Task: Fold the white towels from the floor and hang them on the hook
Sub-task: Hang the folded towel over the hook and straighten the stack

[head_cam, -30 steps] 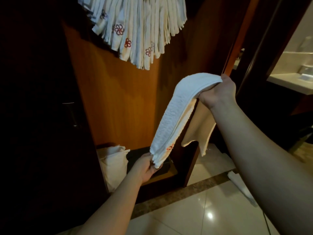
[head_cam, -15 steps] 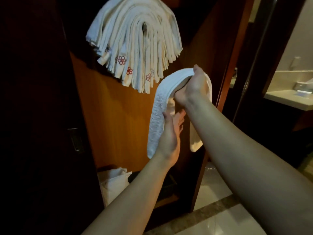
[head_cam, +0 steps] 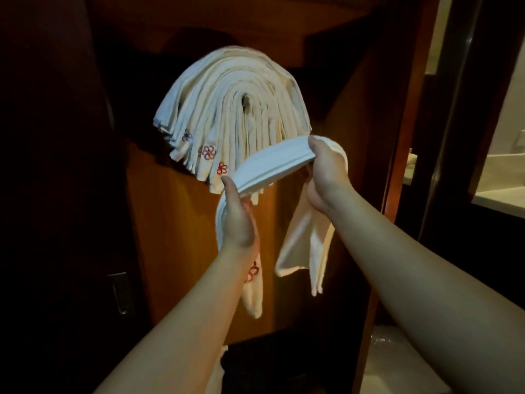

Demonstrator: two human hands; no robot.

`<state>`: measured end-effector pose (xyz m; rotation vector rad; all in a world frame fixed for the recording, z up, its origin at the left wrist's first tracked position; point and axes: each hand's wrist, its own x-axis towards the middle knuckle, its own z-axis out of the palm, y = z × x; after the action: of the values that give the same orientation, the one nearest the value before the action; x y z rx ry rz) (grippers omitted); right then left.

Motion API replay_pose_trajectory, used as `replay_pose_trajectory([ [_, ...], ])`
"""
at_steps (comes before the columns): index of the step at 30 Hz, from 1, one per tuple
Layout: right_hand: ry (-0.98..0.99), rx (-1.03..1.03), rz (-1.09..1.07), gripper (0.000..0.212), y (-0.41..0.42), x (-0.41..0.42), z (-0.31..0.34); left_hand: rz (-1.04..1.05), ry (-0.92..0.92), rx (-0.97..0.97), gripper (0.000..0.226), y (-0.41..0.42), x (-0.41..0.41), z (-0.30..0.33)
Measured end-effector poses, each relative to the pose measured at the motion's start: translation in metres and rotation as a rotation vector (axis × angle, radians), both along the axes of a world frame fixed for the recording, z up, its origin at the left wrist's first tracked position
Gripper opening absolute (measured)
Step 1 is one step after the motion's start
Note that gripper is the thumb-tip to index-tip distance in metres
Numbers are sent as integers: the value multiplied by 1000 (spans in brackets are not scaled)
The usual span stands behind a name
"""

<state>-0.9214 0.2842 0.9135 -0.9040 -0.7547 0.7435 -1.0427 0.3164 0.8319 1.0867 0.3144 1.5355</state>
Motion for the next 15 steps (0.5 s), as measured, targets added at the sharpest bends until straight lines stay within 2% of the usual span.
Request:
replay_pose_trajectory([
  [4, -204, -55, 50, 16, 35, 30, 5, 131, -45, -84, 39, 29, -6, 40],
  [7, -227, -64, 9, 20, 65, 50, 14, 236, 21, -115, 26, 50, -2, 69],
  [10, -137, -58, -45, 32, 92, 72, 30, 313, 134, -83, 26, 73, -4, 94],
  [13, -102, -93, -108, 47, 117, 96, 49, 343, 288, -46, 40, 91, -13, 118],
  [15, -131, -85, -87, 48, 133, 108, 64, 372, 365, 60, 33, 105, -21, 133],
])
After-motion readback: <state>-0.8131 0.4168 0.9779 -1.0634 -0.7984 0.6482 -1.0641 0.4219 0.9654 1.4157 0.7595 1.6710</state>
